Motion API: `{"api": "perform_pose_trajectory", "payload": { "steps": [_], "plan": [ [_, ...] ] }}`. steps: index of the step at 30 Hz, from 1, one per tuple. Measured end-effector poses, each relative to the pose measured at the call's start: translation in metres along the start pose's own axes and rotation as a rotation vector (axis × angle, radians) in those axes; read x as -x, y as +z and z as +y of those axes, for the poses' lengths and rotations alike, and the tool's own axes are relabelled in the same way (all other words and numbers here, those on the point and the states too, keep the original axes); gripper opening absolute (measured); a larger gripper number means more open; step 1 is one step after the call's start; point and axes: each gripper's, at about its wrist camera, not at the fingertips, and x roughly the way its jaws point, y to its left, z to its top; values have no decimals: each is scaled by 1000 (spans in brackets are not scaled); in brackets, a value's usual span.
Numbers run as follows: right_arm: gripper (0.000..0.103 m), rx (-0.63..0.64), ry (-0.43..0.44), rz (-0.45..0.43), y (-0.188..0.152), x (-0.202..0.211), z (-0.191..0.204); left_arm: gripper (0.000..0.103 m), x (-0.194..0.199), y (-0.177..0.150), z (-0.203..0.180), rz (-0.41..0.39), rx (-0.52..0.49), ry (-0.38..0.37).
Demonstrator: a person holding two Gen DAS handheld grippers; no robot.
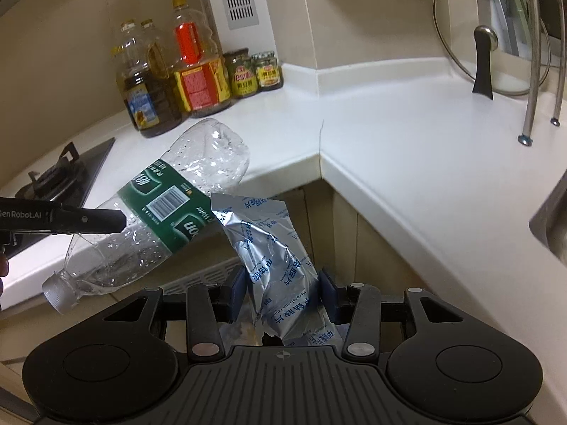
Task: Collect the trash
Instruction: 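Carry the water bottle and foil packet down over the wastebasket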
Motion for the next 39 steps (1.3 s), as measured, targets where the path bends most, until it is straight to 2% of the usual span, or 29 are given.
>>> {"api": "perform_pose_trajectory", "payload": {
  "steps": [15, 24, 39],
  "plan": [
    [45, -18, 51, 112, -25, -14, -16, 25, -28, -40, -12, 94, 103, 67],
    [45, -51, 15, 161, -47, -31, -31, 25, -53, -61, -7, 140, 169, 129],
    [45, -116, -48, 237, -82, -81, -41, 25, -106, -99, 12, 192, 281, 175]
  ]
}}
